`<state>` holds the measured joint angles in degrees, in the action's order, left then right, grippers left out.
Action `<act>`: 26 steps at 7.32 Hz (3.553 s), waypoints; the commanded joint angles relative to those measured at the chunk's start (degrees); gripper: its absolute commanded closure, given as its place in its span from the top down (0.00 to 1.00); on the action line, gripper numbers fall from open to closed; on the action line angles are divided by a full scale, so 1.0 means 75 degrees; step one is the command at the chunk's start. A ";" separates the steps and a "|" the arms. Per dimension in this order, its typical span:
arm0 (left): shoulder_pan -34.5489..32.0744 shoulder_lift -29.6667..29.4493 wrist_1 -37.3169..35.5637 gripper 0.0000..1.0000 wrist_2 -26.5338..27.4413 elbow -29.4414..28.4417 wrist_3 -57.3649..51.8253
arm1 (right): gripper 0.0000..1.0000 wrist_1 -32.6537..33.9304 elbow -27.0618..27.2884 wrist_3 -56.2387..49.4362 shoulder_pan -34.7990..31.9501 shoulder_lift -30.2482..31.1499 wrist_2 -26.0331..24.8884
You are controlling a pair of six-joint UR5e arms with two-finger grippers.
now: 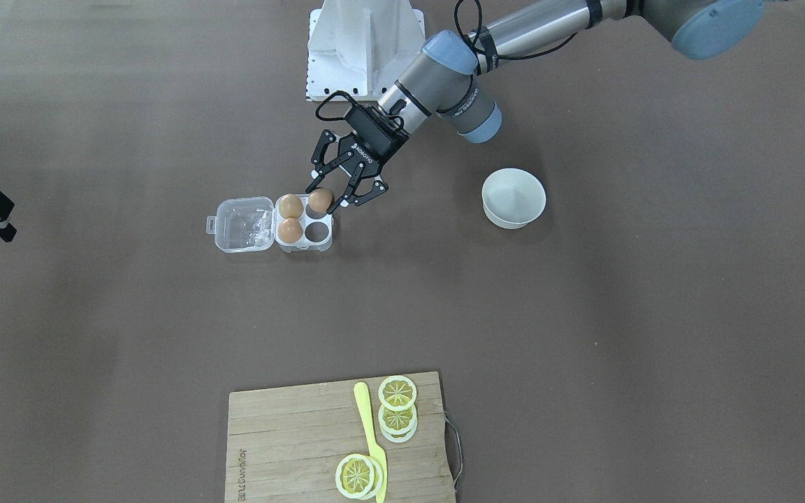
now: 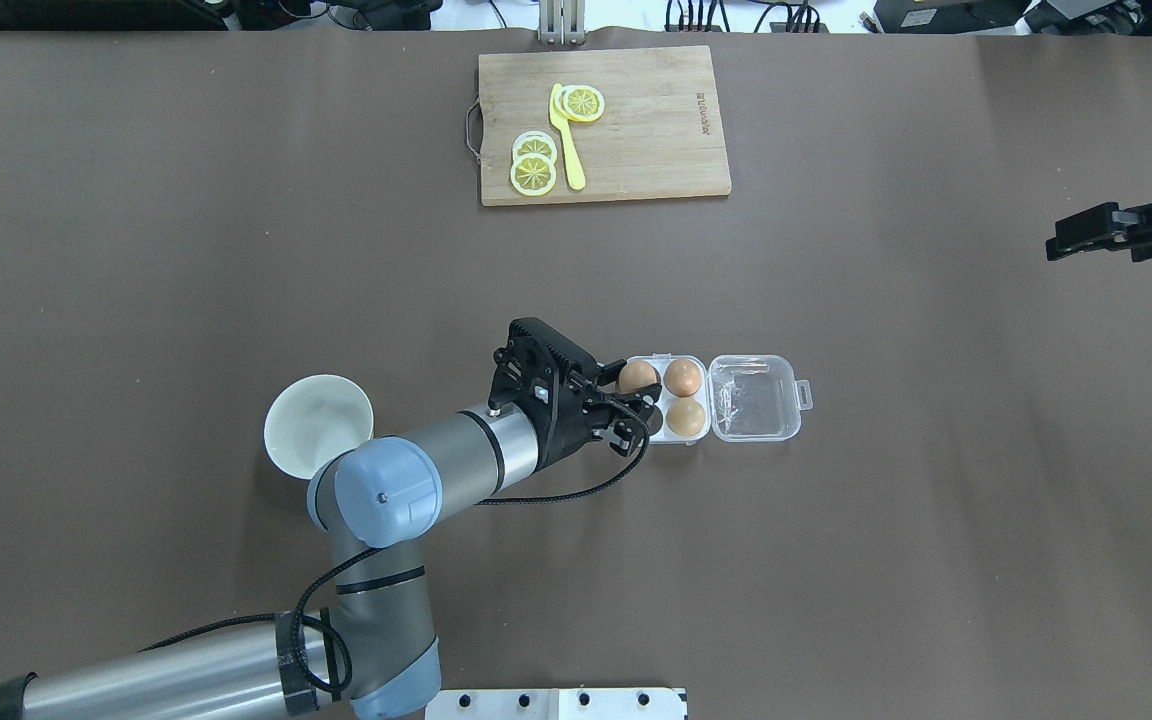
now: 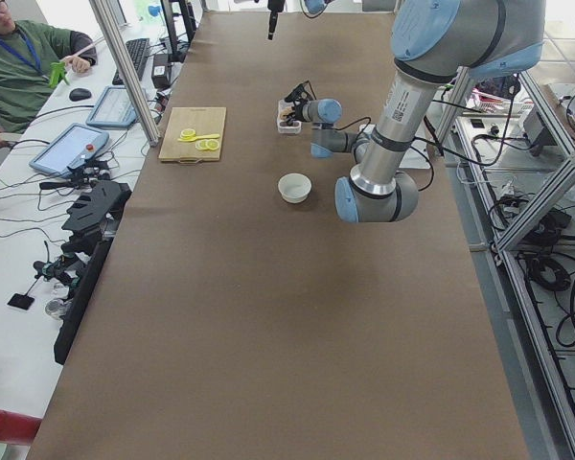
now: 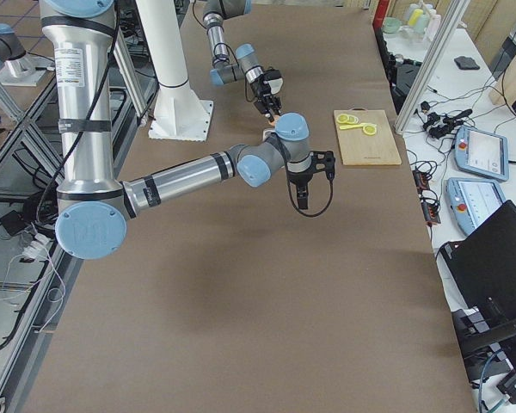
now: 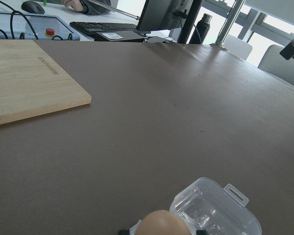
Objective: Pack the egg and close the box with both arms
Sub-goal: 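Lower the egg into the empty slot nearest the robot with the left gripper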
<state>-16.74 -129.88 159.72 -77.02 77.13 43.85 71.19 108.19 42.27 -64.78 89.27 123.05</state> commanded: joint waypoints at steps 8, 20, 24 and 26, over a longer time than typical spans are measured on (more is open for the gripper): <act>0.0251 -0.0331 -0.0062 0.00 0.0636 -0.0463 0.0002 | 1.00 0.0000 -0.0023 0.0000 0.0000 -0.0008 0.0000; 0.0415 -0.0343 -0.0050 0.27 0.0707 -0.0475 0.0013 | 1.00 0.0000 -0.0012 0.0000 0.0000 0.0016 0.0000; 0.0415 -0.0343 -0.0038 0.53 0.0707 -0.0475 0.0013 | 1.00 0.0000 -0.0012 0.0000 0.0000 0.0004 0.0000; 0.0415 -0.0343 -0.0038 0.57 0.0707 -0.0464 0.0013 | 1.00 0.0000 -0.0012 0.0000 0.0000 0.0004 0.0000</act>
<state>-13.62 -132.45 159.43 -71.72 73.60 43.95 71.19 108.10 42.27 -64.78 89.30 123.05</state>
